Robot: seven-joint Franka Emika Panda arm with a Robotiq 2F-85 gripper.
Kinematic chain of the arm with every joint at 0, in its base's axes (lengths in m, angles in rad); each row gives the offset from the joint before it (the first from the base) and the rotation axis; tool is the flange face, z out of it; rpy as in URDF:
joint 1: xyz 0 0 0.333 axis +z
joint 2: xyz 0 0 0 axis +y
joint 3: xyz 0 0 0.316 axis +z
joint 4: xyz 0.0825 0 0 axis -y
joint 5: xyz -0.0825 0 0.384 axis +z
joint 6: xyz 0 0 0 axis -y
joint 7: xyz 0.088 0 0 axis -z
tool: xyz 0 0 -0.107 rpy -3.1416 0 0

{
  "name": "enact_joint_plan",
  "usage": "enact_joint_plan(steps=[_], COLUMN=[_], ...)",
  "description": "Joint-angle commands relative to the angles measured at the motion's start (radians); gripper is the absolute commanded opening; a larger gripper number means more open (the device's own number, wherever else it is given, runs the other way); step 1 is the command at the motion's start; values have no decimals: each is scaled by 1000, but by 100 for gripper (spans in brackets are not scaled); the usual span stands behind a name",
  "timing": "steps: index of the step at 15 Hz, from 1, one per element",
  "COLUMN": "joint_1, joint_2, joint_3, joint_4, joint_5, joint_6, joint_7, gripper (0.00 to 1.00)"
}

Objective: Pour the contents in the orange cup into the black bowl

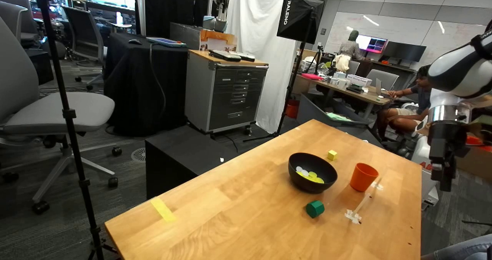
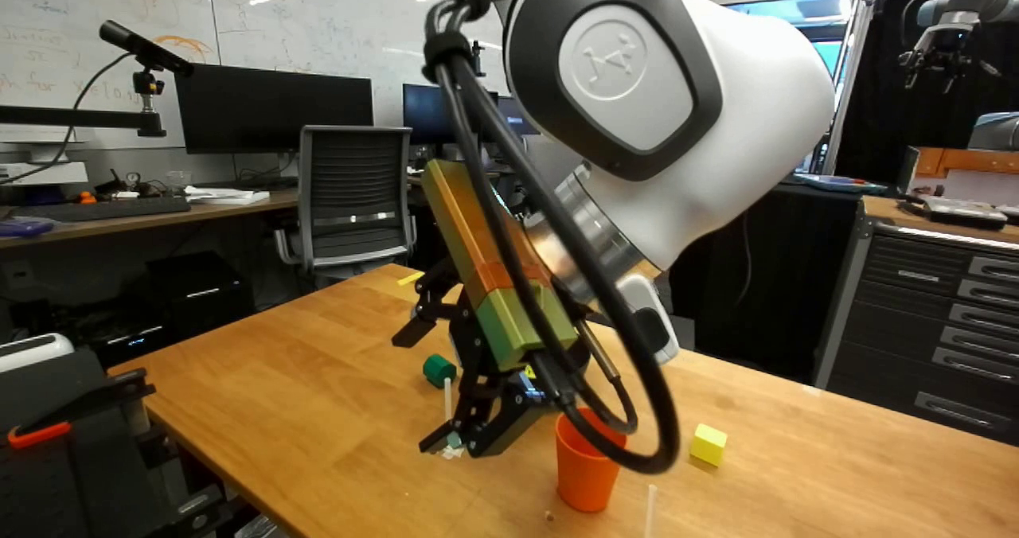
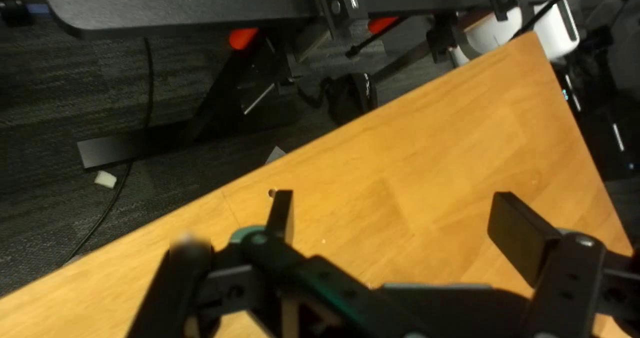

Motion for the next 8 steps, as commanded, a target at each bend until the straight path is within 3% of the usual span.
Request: enact_joint_plan(steps=[1, 8], joint_1=[19, 47], joint_2=[-71, -181], joint_3=[-21, -22], joint_4=[-48, -137], joint_5=[-59, -22], joint_6=[-34, 89], joint_7=[-87, -108], gripper=[100, 100])
